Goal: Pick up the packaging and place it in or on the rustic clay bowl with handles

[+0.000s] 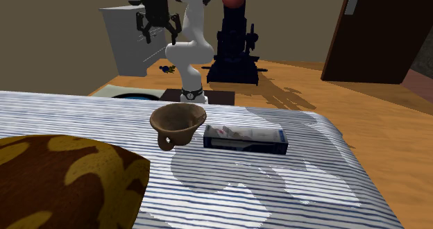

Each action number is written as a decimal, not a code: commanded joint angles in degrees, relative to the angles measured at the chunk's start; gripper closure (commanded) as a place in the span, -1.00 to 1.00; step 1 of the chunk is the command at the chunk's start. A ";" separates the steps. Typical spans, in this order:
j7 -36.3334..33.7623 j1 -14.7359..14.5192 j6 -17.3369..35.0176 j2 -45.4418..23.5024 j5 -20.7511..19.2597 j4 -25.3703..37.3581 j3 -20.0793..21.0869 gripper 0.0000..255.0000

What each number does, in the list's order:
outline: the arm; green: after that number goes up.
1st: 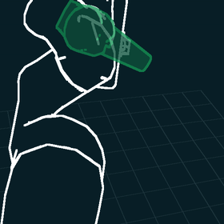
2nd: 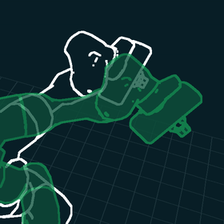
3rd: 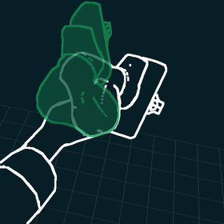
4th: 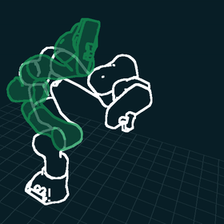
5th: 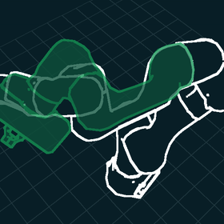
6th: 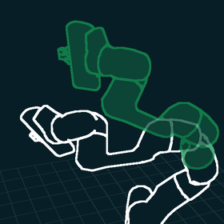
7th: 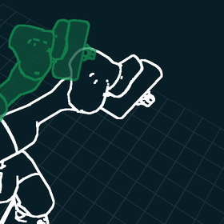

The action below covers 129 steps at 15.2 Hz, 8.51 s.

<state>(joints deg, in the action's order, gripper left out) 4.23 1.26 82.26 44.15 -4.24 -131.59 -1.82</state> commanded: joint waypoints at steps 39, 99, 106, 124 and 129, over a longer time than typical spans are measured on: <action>-117.28 13.95 38.05 -55.73 -5.28 19.33 47.94 -1.00; -106.10 19.46 19.36 -44.50 4.14 30.51 46.46 1.00; -93.64 24.42 19.61 -37.63 8.56 24.82 40.03 1.00; -86.89 26.71 29.42 -36.67 9.06 13.92 36.51 1.00; -87.02 26.69 30.74 -37.01 8.91 12.89 36.63 1.00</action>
<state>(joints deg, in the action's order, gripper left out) -82.78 27.95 112.93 7.19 4.67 -118.53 34.80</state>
